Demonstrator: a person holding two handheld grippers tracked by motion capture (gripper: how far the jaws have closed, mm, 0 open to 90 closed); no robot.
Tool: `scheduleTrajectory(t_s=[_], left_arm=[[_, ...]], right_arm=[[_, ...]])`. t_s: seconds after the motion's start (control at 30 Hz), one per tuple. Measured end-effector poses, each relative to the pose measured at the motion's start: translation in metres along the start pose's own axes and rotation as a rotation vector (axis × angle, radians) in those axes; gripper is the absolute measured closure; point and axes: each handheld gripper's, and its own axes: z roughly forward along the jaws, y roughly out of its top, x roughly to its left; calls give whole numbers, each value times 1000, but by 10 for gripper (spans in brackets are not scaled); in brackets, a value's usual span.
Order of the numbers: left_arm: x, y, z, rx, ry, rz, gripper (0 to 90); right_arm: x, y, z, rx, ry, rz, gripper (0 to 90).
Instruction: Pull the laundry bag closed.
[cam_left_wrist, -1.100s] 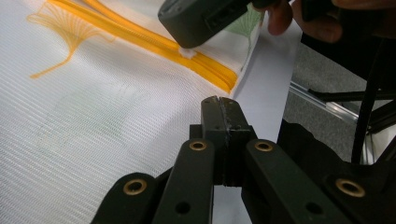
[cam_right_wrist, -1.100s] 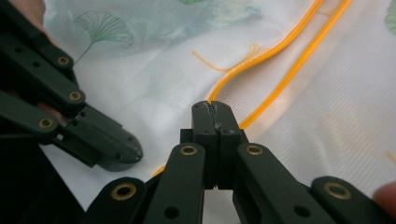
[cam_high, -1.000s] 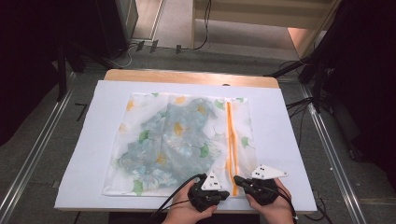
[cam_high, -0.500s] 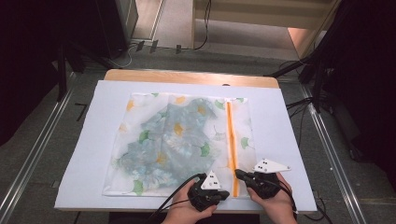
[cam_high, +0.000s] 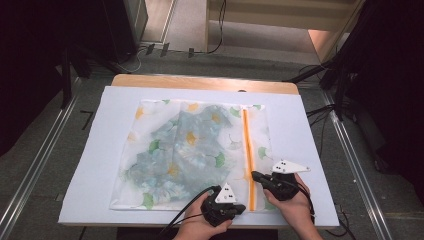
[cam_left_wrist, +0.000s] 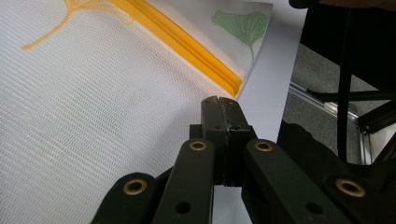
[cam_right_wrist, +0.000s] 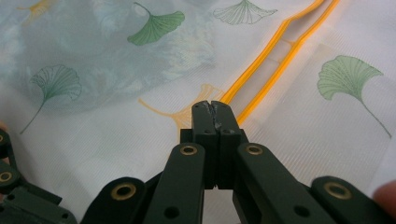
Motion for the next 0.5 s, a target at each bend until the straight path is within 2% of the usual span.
scheduleTrajectory(t_s=[0.5], left_arm=[[0,0,0,-3,-1,-2,900]], right_arm=[[-8,8,9,-2,-7,-9,900]])
